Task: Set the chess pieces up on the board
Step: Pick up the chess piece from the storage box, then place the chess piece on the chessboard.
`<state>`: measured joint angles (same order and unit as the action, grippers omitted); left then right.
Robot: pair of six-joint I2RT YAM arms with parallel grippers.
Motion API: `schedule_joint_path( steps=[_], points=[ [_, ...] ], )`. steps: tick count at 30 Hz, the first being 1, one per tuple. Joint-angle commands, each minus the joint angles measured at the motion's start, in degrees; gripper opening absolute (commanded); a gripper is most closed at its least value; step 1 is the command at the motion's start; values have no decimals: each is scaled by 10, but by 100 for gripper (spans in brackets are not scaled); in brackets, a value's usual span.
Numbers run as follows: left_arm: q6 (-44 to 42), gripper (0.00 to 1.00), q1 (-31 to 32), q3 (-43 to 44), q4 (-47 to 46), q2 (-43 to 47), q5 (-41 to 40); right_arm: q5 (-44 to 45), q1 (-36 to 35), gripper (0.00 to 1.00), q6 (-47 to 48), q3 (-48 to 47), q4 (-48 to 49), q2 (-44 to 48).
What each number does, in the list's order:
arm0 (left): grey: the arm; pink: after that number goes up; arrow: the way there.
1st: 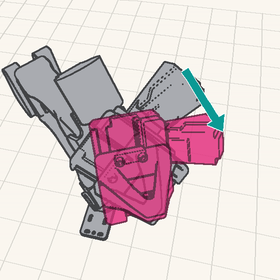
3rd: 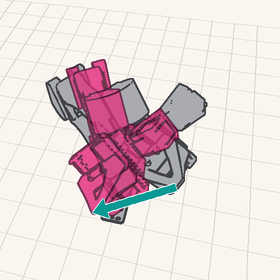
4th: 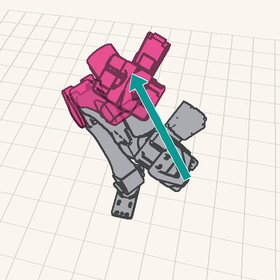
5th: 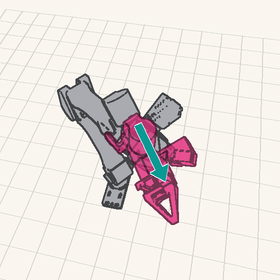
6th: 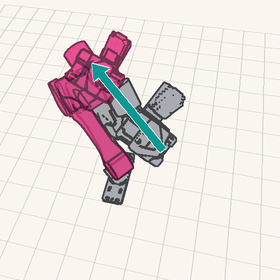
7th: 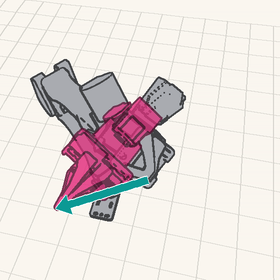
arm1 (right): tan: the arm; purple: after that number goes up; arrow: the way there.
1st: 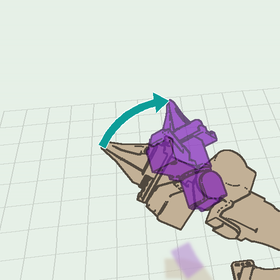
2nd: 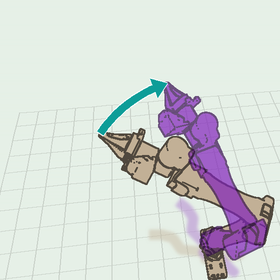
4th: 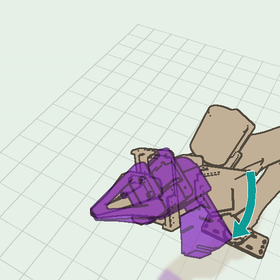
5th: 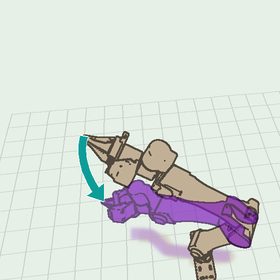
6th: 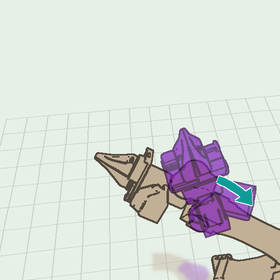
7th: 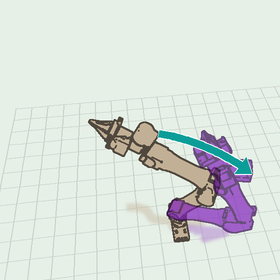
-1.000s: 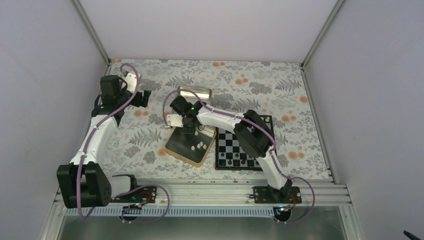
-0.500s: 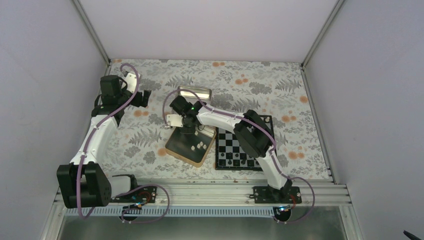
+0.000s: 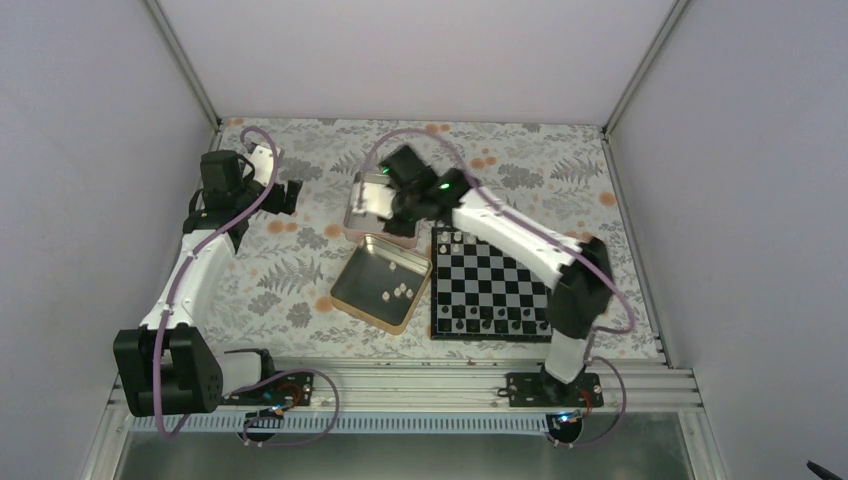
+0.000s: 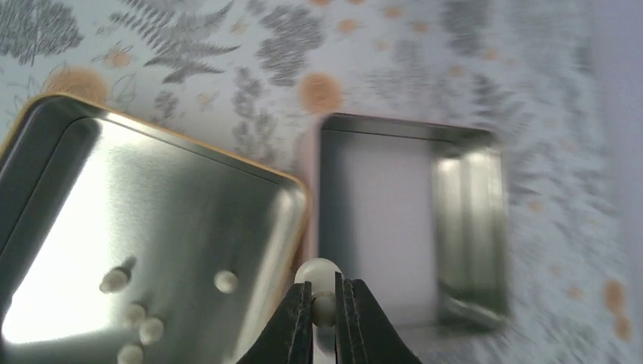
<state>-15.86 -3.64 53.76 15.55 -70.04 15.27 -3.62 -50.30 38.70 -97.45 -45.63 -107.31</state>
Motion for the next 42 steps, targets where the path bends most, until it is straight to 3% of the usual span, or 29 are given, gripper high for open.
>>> schedule_joint_path(
  steps=[1,8,13,42],
  points=[
    [-4,100,-2,1,3,0,8,-22,70,5,-21,51,-25,93],
    [-5,100,-2,1,3,-5,17,-45,206,5,-8,209,3,213],
    [-5,100,-2,4,5,-8,21,-72,251,5,1,286,21,233],
    [-8,100,-2,3,8,-12,24,-86,279,7,4,341,64,124]
  ],
)
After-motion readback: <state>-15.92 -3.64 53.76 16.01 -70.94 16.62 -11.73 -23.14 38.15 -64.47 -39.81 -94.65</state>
